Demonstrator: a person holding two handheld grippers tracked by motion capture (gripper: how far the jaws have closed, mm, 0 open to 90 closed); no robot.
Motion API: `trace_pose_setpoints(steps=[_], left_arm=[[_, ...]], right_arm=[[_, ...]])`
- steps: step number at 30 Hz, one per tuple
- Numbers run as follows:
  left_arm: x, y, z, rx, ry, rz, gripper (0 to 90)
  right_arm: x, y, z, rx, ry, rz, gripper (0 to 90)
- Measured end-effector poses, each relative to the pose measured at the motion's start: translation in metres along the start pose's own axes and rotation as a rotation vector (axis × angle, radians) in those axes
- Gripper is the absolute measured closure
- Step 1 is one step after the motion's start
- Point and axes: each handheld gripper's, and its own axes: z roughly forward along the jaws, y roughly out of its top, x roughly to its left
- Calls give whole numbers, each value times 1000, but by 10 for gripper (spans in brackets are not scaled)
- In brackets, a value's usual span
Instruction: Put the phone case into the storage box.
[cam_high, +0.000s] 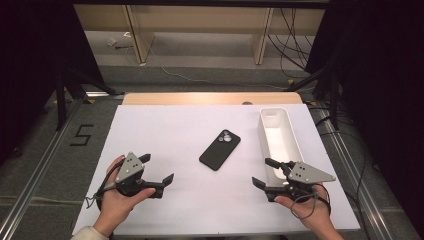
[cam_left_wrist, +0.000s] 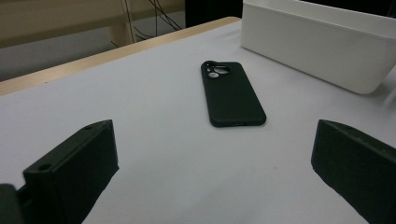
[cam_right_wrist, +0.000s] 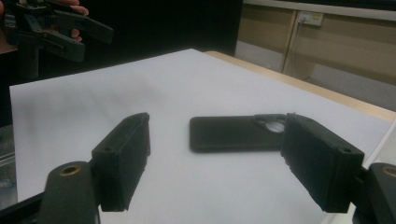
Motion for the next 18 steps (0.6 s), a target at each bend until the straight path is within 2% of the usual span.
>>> trace_pose_setpoints(steps=[4,8,9,11,12,13,14,15,16,18], left_arm=[[-1,0,0,0,-7,7,2],[0,0,0,-3,-6,7,2],[0,0,-1,-3,-6,6,3],[-1,1,-1,-4,-8,3,4],[-1,1,-1,-4,-8,3,5],[-1,1,-1,-4,-6,5,5],[-1,1,0,-3,-8,6,7],[-1,1,0,-3,-9,7,7],[-1,1,1,0,-14,9,9],[-3,1,2,-1,-18,9,11]], right_arm=[[0,0,0,0,-3,-2,269],[2,0,2,-5,-1,2,322],[2,-1,4,-6,-8,0,425],[4,1,6,3,-8,-11,561],[4,1,6,3,-8,-11,561],[5,3,8,10,-13,-26,639],[9,7,13,45,-4,-63,793],[9,7,13,45,-4,-63,793],[11,8,15,58,-8,-79,831],[16,11,26,88,14,-92,900]])
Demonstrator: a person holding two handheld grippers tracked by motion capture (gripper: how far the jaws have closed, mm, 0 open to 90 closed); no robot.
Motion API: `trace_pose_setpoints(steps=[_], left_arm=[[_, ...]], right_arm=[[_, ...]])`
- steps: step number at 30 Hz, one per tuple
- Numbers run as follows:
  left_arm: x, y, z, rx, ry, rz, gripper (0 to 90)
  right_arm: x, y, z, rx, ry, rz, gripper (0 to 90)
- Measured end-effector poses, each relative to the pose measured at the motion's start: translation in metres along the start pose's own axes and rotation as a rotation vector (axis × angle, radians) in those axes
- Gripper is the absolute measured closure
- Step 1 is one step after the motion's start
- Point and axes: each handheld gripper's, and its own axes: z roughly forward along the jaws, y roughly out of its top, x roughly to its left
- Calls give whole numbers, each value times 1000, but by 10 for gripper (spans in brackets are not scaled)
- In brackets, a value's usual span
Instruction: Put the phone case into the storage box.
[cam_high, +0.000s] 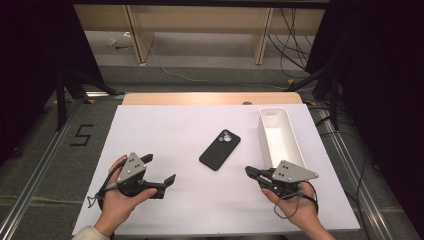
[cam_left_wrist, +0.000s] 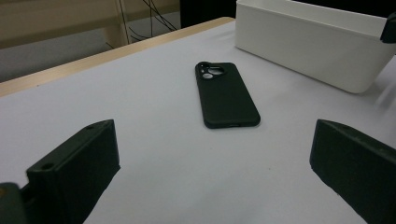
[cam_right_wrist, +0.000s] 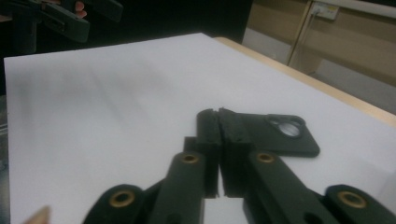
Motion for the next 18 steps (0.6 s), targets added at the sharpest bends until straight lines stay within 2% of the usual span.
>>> trace_pose_setpoints(steps=[1,2,4,5,8,13,18], left_arm=[[0,0,0,0,0,0,12],[0,0,0,2,0,0,13],[0,0,0,2,-3,0,14],[0,0,0,3,-1,-2,14],[1,0,0,3,1,-5,14],[2,-1,0,2,-1,-10,15],[3,-2,0,6,4,-10,17]], right_arm=[[0,0,0,0,0,0,900],[4,3,8,35,-1,-15,900],[5,5,12,48,-3,-14,900],[7,10,24,63,-5,-7,900],[7,16,42,82,-7,6,900],[6,27,82,131,-3,36,900],[0,38,126,185,-20,91,900]])
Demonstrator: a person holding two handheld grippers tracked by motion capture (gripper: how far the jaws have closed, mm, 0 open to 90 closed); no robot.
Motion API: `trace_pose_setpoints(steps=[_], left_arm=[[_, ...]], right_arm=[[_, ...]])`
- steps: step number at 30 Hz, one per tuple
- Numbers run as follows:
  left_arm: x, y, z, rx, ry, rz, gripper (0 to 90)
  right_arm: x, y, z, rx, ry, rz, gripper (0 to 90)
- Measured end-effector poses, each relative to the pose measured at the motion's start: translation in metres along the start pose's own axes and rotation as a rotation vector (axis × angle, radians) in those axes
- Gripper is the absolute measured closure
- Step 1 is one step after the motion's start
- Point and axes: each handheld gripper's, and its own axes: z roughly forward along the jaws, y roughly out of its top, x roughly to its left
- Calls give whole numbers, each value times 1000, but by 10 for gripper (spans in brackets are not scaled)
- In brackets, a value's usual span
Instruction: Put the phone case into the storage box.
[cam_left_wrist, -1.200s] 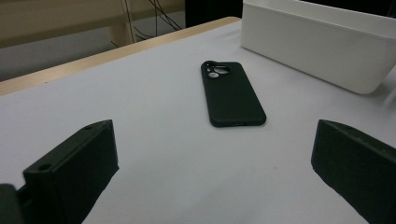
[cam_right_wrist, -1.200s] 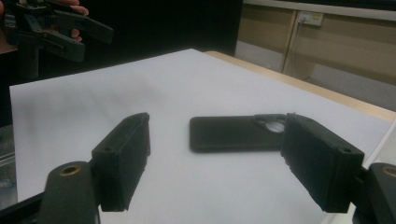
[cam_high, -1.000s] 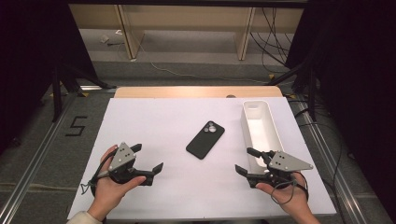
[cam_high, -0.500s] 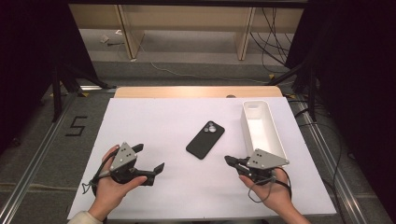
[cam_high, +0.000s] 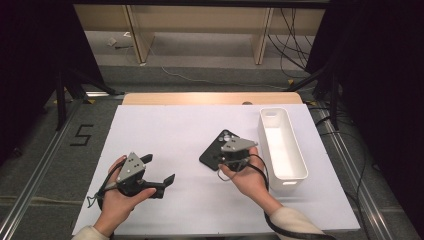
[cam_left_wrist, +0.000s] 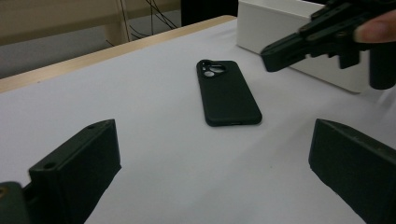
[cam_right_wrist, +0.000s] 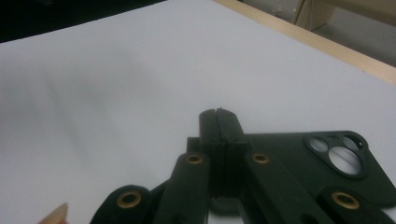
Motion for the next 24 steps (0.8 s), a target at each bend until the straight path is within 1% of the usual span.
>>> trace_pose_setpoints(steps=[1,5,7,8,9,11,14,16,17,18,19,20,21,22,24], left_arm=[[0,0,0,0,-1,-1,17],[0,0,-1,2,-3,3,19],[0,0,0,3,-3,3,20],[0,0,0,3,-3,3,21],[0,-1,0,3,-6,2,21],[0,-1,0,4,-5,2,22],[0,-1,0,4,-5,5,22],[0,-1,0,4,-5,6,22],[0,-1,0,3,-4,6,23],[0,-1,0,3,-4,6,23],[0,-1,0,5,-6,6,23],[0,-1,0,5,-6,7,23],[0,-1,0,6,-5,7,23],[0,-1,0,8,-6,5,23],[0,-1,0,10,-7,11,23]], right_arm=[[-2,3,8,17,-9,13,900],[-7,10,39,89,-3,54,900],[-9,11,52,115,-12,62,900],[-9,11,52,115,-12,62,900],[-9,11,63,142,-26,63,900],[-9,12,73,168,-36,58,900],[-7,13,85,205,-41,62,900],[-7,14,91,224,-48,56,900],[-7,14,93,237,-52,65,900],[-7,14,93,237,-52,65,900],[-6,14,97,254,-47,53,900],[-6,14,97,254,-47,53,900],[-4,12,100,273,-45,61,900],[-4,12,100,273,-45,61,900],[-4,9,102,292,-46,68,900]])
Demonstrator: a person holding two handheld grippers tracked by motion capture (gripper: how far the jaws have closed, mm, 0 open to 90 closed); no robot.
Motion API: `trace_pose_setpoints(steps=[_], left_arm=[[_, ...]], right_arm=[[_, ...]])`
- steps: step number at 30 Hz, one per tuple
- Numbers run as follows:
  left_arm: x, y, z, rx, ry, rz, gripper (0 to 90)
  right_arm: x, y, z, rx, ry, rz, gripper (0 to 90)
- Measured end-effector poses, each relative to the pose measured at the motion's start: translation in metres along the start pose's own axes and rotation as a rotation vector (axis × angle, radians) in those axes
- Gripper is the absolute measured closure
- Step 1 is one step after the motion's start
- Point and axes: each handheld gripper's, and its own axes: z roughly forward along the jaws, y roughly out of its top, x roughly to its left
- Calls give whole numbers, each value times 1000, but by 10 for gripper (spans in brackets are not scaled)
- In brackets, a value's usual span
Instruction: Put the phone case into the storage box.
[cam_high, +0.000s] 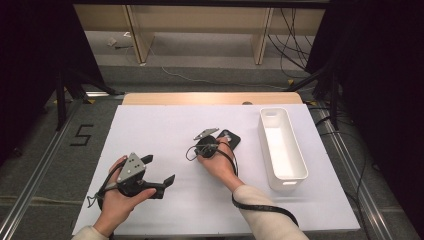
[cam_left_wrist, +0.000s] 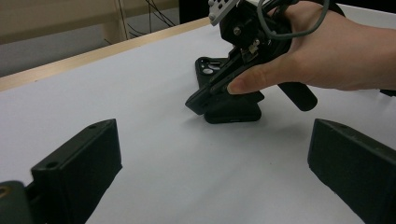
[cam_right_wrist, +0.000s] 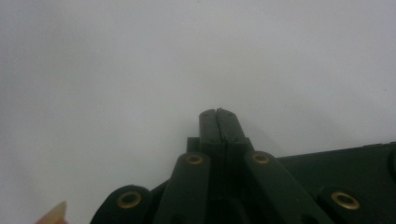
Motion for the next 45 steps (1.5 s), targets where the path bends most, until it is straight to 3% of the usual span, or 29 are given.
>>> trace_pose_setpoints(steps=[15,30,36,41,45], left_arm=[[0,-1,0,5,3,-1,24],[0,-1,0,6,5,-5,26],[0,-1,0,7,6,-6,29],[0,-1,0,7,7,-7,29],[0,-1,0,9,7,-8,30]], right_arm=[[5,-6,-2,57,12,32,900],[9,-23,-28,160,40,18,900],[5,-34,-40,179,20,8,900],[-3,-45,-52,197,-2,36,900],[-8,-51,-61,229,-45,64,900]])
